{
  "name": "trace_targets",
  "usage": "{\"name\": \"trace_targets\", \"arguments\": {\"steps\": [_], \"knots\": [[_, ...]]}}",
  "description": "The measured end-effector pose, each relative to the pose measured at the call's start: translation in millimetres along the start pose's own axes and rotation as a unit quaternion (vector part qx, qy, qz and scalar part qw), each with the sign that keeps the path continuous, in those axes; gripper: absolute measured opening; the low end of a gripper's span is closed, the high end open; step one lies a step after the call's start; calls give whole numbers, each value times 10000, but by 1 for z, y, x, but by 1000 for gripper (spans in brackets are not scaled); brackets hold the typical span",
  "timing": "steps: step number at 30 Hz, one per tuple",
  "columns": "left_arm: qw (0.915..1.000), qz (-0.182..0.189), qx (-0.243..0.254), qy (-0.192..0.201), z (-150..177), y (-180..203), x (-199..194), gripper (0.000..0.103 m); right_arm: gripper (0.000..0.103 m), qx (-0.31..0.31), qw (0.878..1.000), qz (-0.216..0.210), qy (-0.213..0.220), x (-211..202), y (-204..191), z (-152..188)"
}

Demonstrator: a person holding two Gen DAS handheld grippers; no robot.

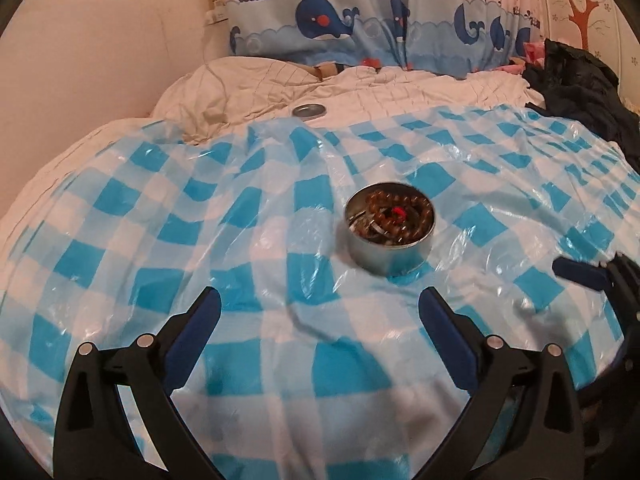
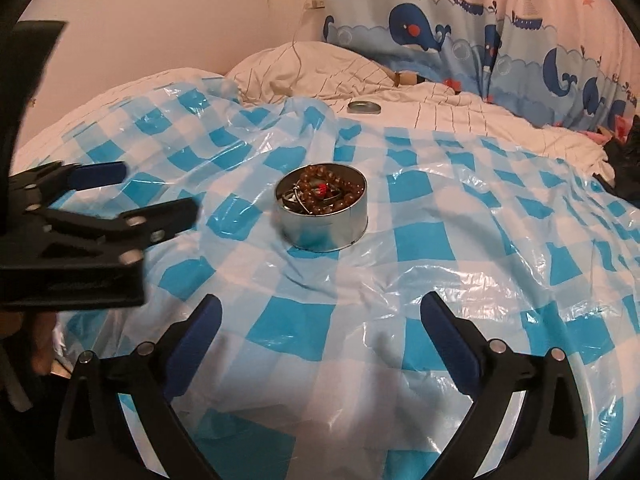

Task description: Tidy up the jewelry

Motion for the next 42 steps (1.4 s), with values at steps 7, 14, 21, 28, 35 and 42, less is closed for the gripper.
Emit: {"name": "trace_targets", "arguments": {"steps": [7, 14, 21, 28, 35, 42], "knots": [[9996, -42, -271, -22, 8, -16, 0, 95, 95, 718, 9973, -58, -145, 31, 20, -1], [9998, 21, -174, -108, 3, -5, 10, 95, 95, 949, 9951, -15, -286, 42, 31, 2], [9998, 32, -113, -136, -1, 5, 15, 95, 95, 777, 9964, -40, -348, 44, 25, 3], [9998, 41, -75, -189, -2, 10, 19, 95, 95, 759, 9963, -26, -391, 46, 24, 4], [9994, 84, -133, -312, -2, 12, 28, 95, 95, 689, 9967, 58, -416, 48, 24, 5], [9988, 123, -248, -396, -1, 10, 34, 95, 95, 701, 9965, 62, -451, 49, 24, 6]]}}
Point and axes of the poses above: each gripper's, at about its wrist camera, not at the fingertips, and x roughly the way its jaws point, y to its right, z to its underside, the point moved 7 cm from there along x, roughly the way its jaws point, and after that the axes turned 8 degrees about -y, right-handed, at the moved point
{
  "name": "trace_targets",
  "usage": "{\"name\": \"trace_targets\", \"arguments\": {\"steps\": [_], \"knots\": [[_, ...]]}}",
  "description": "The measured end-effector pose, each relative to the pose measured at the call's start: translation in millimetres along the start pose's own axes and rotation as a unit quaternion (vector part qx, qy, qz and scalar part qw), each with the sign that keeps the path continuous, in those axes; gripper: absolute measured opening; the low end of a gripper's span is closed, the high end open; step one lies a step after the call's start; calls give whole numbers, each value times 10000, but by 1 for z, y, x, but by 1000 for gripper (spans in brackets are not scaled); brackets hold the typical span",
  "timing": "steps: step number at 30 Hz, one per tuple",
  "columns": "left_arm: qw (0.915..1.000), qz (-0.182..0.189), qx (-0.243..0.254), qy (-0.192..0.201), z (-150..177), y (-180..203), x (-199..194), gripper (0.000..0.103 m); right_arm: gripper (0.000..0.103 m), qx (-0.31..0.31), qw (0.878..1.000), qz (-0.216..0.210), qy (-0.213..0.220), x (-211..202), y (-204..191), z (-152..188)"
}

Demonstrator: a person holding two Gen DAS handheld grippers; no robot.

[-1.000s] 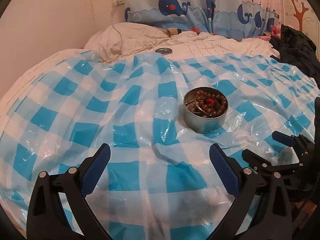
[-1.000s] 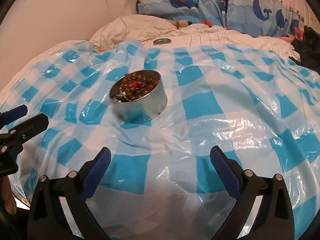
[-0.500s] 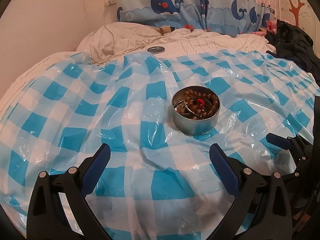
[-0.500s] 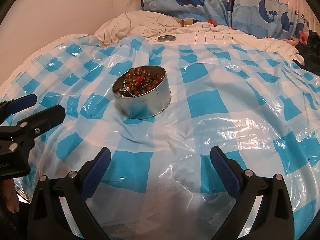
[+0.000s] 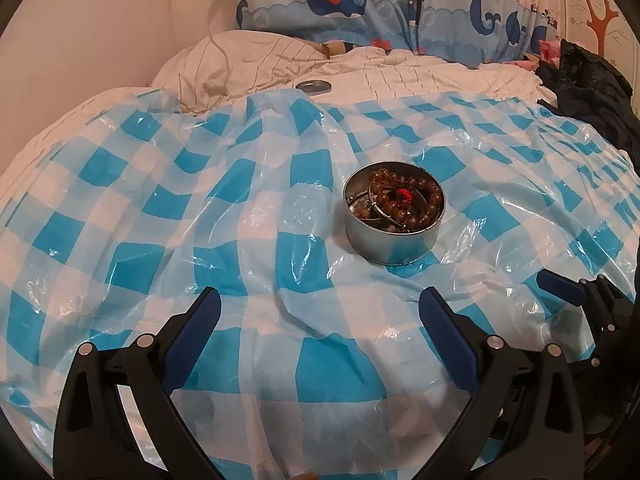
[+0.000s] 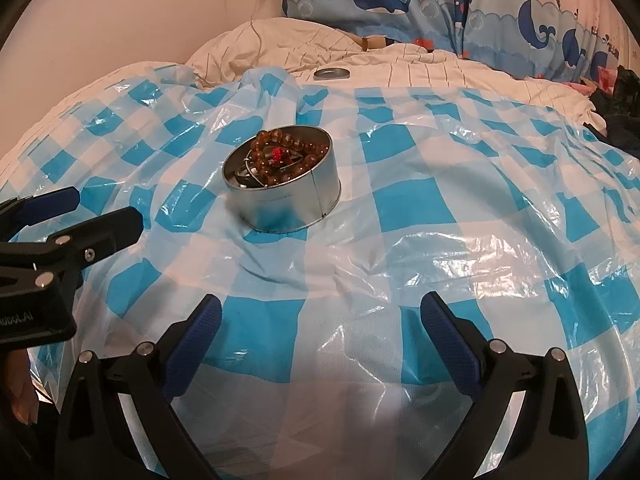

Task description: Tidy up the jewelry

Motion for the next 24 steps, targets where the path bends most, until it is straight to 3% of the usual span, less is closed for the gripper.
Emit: {"name": "trace_targets", "arguments": {"steps": [24], "knots": [[9999, 102, -31, -42, -7, 13, 5, 95, 95, -30, 9998, 59, -197, 5, -2, 4]]}}
Point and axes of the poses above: each gripper's, at about its wrist camera, not at the fingertips, and x roughly the way its jaws point, y to its right, z to its underside, the point moved 7 cm from there along x, roughly the way its jaws point, and after that the axes turned 8 degrees about -y, right-handed, at the moved point
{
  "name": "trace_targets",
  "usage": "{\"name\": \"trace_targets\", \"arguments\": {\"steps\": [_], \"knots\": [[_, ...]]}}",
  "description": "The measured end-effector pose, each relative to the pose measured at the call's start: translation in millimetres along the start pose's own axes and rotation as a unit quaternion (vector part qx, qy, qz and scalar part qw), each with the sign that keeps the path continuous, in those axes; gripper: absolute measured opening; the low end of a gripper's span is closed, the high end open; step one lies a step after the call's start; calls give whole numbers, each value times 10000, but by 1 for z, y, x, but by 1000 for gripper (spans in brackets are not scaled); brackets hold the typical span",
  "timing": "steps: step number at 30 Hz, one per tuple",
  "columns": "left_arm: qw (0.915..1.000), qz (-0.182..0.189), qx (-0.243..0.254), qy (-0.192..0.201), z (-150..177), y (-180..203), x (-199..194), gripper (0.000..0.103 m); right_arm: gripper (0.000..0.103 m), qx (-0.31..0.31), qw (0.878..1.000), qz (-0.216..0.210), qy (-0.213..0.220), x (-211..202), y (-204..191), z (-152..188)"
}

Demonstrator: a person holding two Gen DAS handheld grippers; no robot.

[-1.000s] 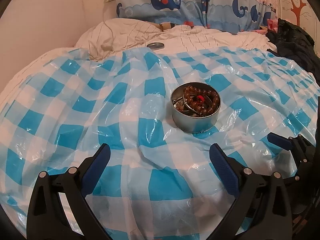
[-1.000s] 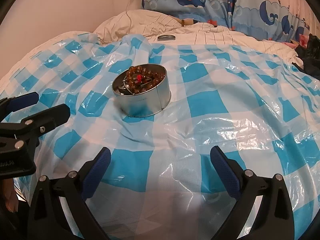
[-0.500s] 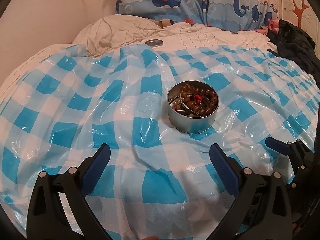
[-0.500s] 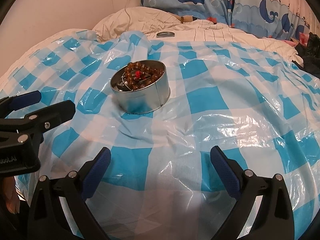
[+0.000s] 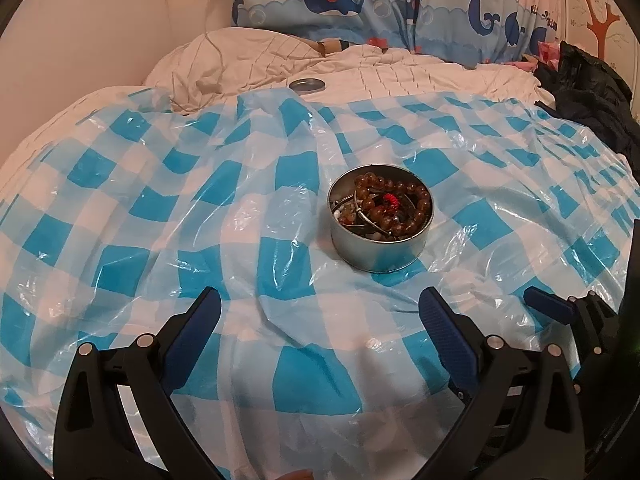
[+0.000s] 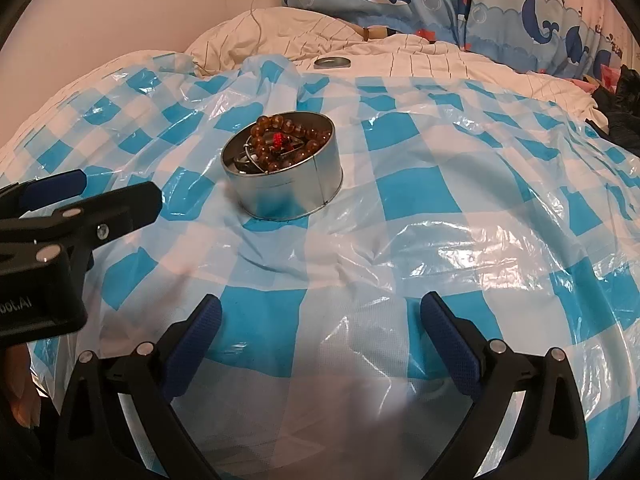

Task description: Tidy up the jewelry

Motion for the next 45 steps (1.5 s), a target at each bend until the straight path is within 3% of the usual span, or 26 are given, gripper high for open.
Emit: {"name": "trace_targets", "arguments": {"steps": [18, 45], "knots": [[9990, 366, -232, -75, -7, 12, 6, 95, 95, -28, 10000, 1, -58, 2, -4, 3], [9992, 185, -251, -235, -5, 6, 14, 95, 95, -64, 9999, -9, -122, 3, -6, 4]]}}
Point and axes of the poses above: each gripper's, at about its wrist camera, not at the fingertips, and x roughly the way its jaws point, y to its right, z to its underside, the point moved 7 cm from there along x, roughly the way its jaws point, and after that the axes turned 8 degrees about -y, right-handed, at the moved point
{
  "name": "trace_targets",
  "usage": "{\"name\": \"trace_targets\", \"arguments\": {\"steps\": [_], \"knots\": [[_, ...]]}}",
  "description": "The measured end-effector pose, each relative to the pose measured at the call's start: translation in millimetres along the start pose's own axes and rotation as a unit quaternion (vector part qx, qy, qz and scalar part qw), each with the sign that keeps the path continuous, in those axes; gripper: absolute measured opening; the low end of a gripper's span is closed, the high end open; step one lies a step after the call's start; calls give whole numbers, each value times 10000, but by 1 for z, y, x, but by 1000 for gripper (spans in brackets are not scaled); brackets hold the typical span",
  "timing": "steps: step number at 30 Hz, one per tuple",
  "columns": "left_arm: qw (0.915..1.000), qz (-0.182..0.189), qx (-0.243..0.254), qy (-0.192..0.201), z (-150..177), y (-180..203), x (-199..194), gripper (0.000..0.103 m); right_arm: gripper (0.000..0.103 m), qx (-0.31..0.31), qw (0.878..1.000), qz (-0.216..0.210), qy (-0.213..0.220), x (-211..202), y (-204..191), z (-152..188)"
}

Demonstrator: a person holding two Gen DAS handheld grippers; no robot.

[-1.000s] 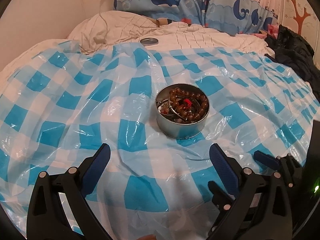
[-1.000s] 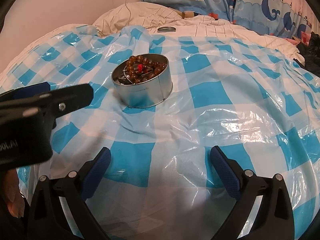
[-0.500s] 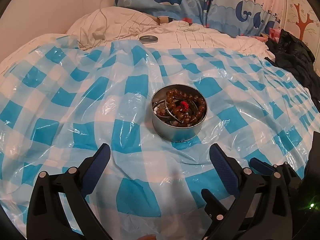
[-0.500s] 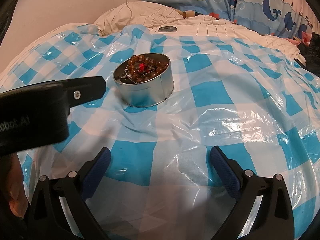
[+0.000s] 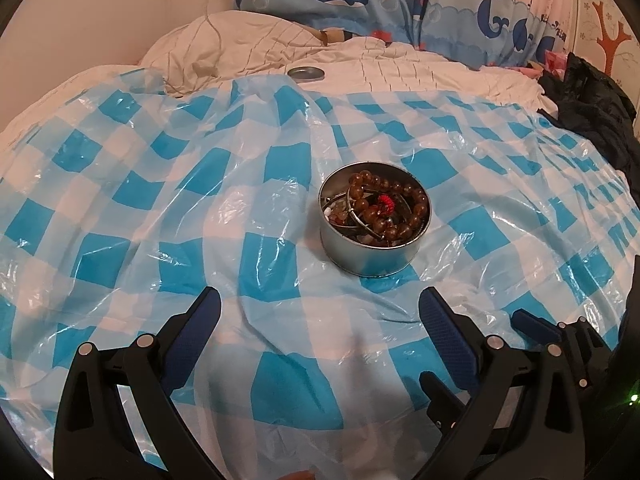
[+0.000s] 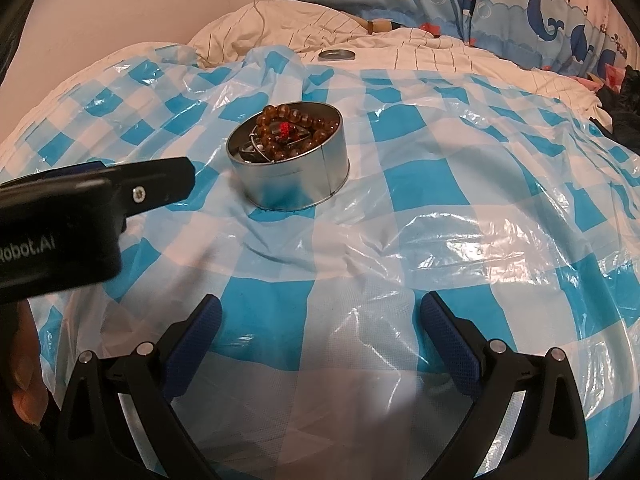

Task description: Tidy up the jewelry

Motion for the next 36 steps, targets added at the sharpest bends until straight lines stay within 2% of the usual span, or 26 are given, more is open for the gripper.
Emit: {"name": "trace_targets", "arguments": {"steps": [36], "knots": [[9998, 12, -113, -154, 6, -11, 2, 95, 96, -55, 10000, 11, -50, 3, 1, 2]]}}
Point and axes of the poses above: each gripper's, at about its wrist camera, not at the fingertips, and x roughly the way its jaws point, y to its right, z to its underside, the point moved 7 cm from there along x, roughly the way its jaws point, and after that the axes turned 8 degrees about -y, right-handed, at the moved point
